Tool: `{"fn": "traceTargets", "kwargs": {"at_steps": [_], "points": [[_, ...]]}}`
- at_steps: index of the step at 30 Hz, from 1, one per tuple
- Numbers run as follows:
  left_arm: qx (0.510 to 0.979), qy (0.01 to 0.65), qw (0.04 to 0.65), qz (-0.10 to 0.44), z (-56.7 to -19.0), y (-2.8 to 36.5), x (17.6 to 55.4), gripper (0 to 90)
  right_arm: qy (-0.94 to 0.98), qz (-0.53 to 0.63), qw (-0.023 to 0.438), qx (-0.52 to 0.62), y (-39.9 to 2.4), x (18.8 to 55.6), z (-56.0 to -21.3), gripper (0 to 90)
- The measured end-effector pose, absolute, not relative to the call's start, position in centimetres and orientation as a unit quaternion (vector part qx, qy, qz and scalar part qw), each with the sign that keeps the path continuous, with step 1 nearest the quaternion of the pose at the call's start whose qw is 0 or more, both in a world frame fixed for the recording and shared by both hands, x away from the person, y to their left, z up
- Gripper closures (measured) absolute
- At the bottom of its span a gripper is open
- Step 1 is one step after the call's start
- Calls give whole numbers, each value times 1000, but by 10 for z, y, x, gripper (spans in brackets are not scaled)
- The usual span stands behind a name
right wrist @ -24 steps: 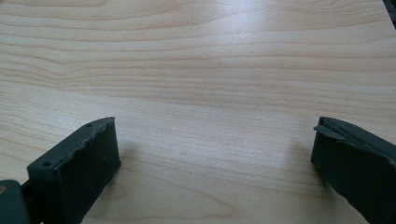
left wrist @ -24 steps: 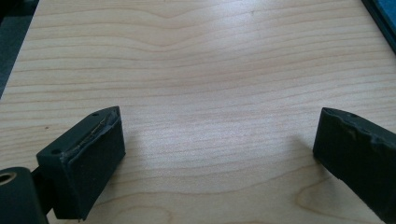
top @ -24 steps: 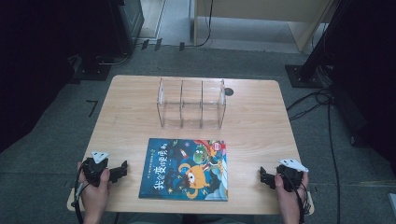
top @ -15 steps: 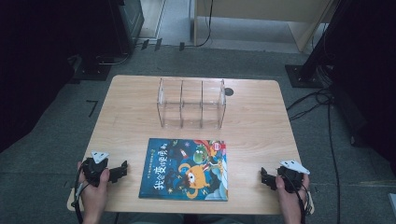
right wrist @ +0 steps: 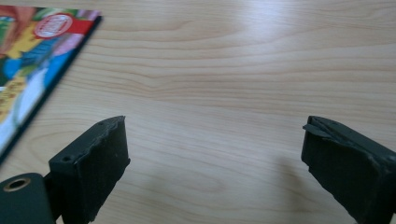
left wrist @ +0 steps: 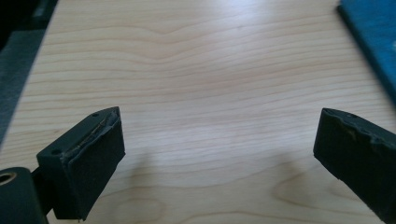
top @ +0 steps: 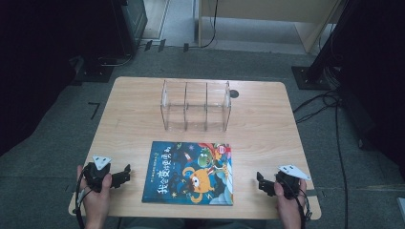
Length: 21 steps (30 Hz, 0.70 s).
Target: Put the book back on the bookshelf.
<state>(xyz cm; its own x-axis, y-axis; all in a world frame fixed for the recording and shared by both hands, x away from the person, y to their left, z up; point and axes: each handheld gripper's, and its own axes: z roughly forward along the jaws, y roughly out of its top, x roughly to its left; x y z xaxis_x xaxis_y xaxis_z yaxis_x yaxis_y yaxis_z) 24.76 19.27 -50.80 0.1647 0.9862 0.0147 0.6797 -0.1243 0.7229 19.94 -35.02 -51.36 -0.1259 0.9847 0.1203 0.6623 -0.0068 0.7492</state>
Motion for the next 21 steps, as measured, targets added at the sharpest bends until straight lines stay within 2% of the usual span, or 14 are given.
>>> {"fn": "traceTargets", "kwargs": {"at_steps": [21], "points": [[747, 539, 346, 179, -509, 136, 247, 24, 704, 392, 161, 569, -265, 213, -516, 74]]}}
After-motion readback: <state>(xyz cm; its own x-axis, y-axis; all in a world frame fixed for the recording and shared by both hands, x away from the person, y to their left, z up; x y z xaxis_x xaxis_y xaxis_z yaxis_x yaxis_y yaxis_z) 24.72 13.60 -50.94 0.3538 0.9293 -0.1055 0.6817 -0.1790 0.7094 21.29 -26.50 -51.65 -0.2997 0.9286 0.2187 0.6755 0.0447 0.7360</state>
